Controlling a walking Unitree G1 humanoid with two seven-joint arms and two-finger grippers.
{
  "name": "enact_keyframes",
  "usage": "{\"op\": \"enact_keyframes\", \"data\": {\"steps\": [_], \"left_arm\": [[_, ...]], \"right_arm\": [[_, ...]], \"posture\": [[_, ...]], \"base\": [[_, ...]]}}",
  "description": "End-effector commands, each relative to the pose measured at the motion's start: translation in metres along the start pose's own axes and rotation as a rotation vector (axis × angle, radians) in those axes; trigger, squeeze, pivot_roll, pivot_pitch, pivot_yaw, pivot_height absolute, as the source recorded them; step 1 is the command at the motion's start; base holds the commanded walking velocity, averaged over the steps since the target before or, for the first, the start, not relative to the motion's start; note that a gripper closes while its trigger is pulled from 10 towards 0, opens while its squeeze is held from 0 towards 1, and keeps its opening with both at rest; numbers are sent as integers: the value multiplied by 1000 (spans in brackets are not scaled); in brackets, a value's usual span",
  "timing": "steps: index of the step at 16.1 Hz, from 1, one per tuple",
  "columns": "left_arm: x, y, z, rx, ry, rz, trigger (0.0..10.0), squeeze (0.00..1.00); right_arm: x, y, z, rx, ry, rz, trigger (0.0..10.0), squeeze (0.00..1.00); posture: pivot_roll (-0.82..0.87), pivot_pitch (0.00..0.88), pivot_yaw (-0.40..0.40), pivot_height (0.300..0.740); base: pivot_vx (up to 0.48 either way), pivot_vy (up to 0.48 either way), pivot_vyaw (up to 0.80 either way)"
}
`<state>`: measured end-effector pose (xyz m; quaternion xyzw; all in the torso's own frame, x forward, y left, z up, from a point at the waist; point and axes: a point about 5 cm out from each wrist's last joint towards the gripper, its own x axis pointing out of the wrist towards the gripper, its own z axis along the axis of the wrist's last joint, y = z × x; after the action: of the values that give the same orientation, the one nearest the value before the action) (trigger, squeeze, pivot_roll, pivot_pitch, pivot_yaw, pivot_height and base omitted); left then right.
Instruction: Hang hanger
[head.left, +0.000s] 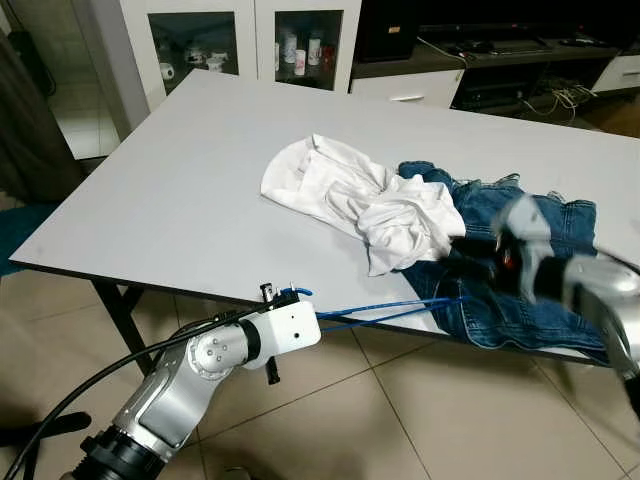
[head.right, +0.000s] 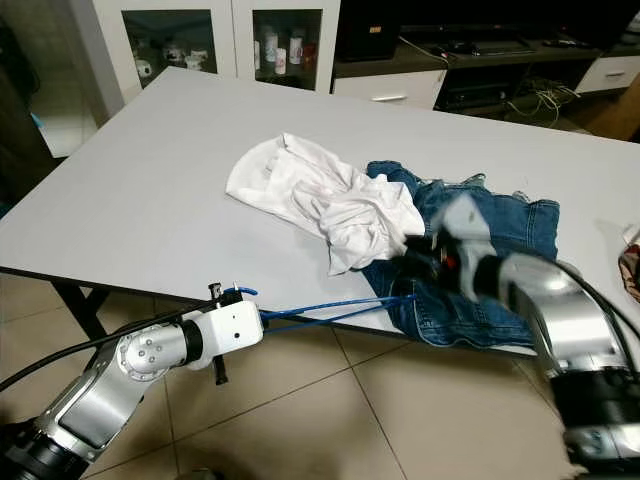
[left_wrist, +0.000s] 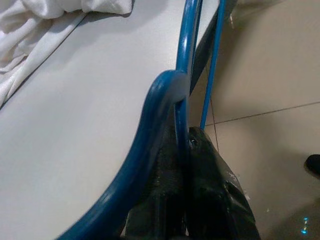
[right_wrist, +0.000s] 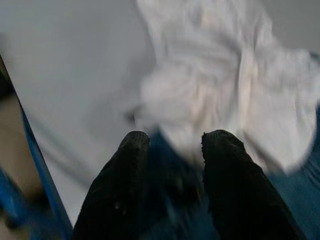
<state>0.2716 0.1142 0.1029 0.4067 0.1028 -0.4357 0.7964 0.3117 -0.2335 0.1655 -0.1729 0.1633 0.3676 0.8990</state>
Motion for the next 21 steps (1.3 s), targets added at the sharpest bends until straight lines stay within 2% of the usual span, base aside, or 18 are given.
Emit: {"op": "enact_keyframes", "data": {"steps": [1, 2, 5, 6, 8, 10, 13, 17, 18, 19, 20, 21], "left_arm": [[2, 6, 6, 38, -14, 27, 10000, 0], [3, 6, 7, 48, -16, 29, 10000, 0], [4, 7, 7, 100, -21, 31, 10000, 0], [3, 9, 8, 148, -26, 34, 10000, 0], [1, 17, 13, 248, -59, 55, 10000, 0], [-1, 28, 19, 358, -66, 75, 10000, 0], [-4, 38, 23, 437, -47, 90, 10000, 0], [-15, 40, 24, 474, -5, 3, 10000, 0], [-19, 42, 26, 480, -4, -10, 10000, 0], [-20, 44, 27, 482, -6, -10, 10000, 0], [-20, 45, 27, 484, -5, -9, 10000, 0], [-20, 47, 27, 483, -5, -9, 10000, 0]], "right_arm": [[-3, -1, -1, -100, 49, -8, 10000, 478], [-6, 1, 1, -124, 39, 21, 10000, 0], [-20, 11, 4, -218, 25, 138, 10000, 0], [-26, 13, 4, -270, 32, 163, 10000, 0], [-36, 17, -1, -303, 55, 230, 10000, 0], [-38, 6, -2, -364, 84, 122, 10000, 0], [-46, 6, 1, -336, 30, 100, 10000, 0], [-56, 17, -1, -307, -9, 132, 10000, 0], [-65, 20, 0, -255, -35, 160, 10000, 0], [-71, 23, 2, -221, -46, 193, 10000, 620], [-75, 26, 0, -222, -28, 224, 10000, 1000], [-82, 31, -5, -209, 14, 272, 10000, 1000]], "posture": [[53, 51, -95, 740], [52, 50, -95, 740], [47, 50, -94, 740], [47, 50, -94, 740], [40, 49, -95, 740], [35, 48, -91, 740], [28, 50, -84, 740], [24, 57, -77, 740], [23, 57, -75, 740], [22, 58, -73, 740], [20, 57, -71, 740], [15, 57, -69, 740]], "base": [[0, 0, 0], [0, 0, 0], [0, 0, 0], [0, 0, 0], [0, 0, 0], [0, 0, 0], [0, 0, 0], [0, 0, 0], [0, 0, 0], [0, 0, 0], [0, 0, 0], [0, 0, 0]]}}
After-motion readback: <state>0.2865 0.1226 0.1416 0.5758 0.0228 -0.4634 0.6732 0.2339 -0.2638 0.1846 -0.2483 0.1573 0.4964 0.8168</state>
